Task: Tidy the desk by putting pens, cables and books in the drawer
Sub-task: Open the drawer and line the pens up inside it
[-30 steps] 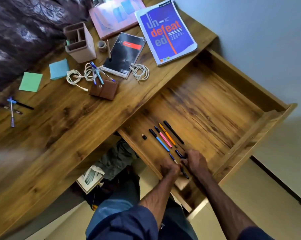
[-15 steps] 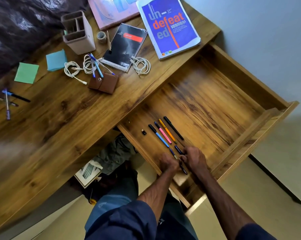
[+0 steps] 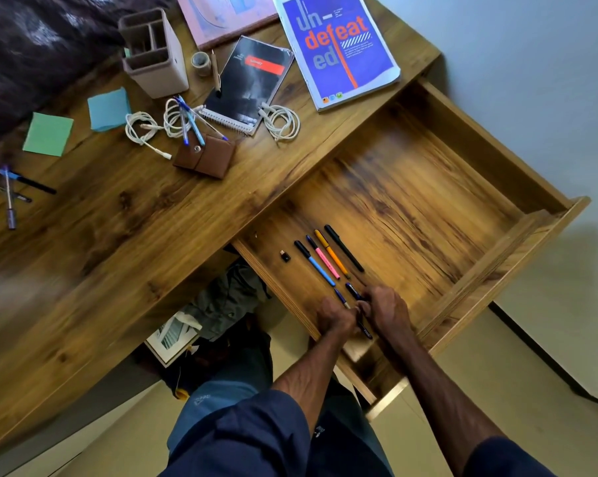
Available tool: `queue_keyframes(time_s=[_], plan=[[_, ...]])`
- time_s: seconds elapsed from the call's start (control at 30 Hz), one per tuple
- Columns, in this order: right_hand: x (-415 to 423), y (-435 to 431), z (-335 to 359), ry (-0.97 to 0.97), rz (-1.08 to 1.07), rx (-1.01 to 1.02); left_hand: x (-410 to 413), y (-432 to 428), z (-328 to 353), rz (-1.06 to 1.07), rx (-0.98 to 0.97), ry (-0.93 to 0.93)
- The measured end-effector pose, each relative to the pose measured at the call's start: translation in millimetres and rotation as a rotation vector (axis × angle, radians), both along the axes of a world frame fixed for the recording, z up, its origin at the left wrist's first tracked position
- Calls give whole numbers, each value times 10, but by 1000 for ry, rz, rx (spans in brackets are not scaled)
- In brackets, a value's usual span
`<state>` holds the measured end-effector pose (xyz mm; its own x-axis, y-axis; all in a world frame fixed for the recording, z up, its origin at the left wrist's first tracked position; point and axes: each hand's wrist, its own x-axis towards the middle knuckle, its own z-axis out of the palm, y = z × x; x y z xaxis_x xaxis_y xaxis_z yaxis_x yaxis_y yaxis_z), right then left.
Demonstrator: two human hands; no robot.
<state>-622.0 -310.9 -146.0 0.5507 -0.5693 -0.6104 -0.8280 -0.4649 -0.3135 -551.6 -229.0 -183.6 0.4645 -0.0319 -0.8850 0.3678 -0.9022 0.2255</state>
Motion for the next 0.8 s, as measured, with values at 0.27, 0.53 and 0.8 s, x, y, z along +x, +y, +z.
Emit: queue_keyframes(time_s=[0.27,0.53,0.8], plan=[[-49,9,25,-19,-8,-18,-14,5,115,-73,33,-67],[-40,96,48,-33,-77,-48,-1,2,209,-157,21,-99],[-23,130,0,-29,-76,-57,53,13,316,-197,5,-107]])
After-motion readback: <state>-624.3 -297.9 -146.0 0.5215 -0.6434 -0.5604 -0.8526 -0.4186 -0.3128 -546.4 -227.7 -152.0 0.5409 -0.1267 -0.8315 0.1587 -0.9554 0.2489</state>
